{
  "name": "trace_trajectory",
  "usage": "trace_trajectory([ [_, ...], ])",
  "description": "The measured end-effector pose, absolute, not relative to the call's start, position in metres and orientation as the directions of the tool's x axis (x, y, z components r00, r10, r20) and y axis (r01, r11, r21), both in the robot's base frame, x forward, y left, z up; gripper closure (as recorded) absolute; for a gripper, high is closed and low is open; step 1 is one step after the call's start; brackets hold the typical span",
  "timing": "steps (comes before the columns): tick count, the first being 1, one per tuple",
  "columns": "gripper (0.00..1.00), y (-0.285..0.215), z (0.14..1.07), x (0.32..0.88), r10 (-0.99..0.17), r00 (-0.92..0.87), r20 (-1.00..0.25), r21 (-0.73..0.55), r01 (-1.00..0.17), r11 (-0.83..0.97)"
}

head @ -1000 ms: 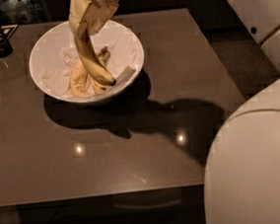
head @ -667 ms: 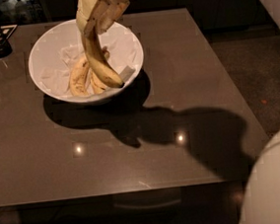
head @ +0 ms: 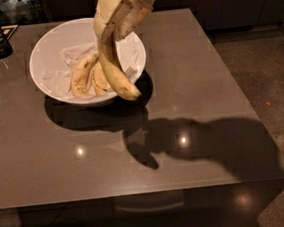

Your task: Pick banana from white bowl

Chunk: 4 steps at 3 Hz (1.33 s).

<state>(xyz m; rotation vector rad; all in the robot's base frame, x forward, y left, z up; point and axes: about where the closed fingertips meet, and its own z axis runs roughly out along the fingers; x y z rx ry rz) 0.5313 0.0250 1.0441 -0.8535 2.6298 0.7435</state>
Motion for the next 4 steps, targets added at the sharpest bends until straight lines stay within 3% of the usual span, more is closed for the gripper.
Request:
trace_trajectory([
  [4,1.00,0.014,1.018,0.517,-0.431,-0.857,-0.282,0.429,-0.515,0.742],
])
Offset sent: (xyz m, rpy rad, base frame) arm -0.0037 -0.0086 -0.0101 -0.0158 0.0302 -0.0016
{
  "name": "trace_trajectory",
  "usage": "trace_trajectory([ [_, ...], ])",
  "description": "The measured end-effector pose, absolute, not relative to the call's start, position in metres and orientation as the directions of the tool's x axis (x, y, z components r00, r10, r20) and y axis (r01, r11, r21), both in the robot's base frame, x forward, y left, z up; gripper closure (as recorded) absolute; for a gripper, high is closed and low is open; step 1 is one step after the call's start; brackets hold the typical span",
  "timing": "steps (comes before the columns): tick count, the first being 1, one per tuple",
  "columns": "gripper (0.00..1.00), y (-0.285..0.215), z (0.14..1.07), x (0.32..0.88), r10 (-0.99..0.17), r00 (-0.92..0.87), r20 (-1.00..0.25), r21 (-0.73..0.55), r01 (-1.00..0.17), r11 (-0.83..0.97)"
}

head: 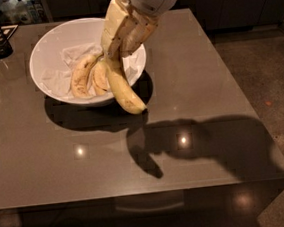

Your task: Pick banana from white bowl

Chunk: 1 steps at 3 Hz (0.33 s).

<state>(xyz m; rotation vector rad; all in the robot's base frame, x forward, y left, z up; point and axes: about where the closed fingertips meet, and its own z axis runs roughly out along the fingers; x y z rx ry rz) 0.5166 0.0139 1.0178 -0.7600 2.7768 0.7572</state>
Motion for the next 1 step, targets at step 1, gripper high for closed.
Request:
trace_trajectory([
  [1,1.00,0.0139,1.0178,0.5166,-0.431,-0.857,-0.282,0.429,-0.515,0.742],
])
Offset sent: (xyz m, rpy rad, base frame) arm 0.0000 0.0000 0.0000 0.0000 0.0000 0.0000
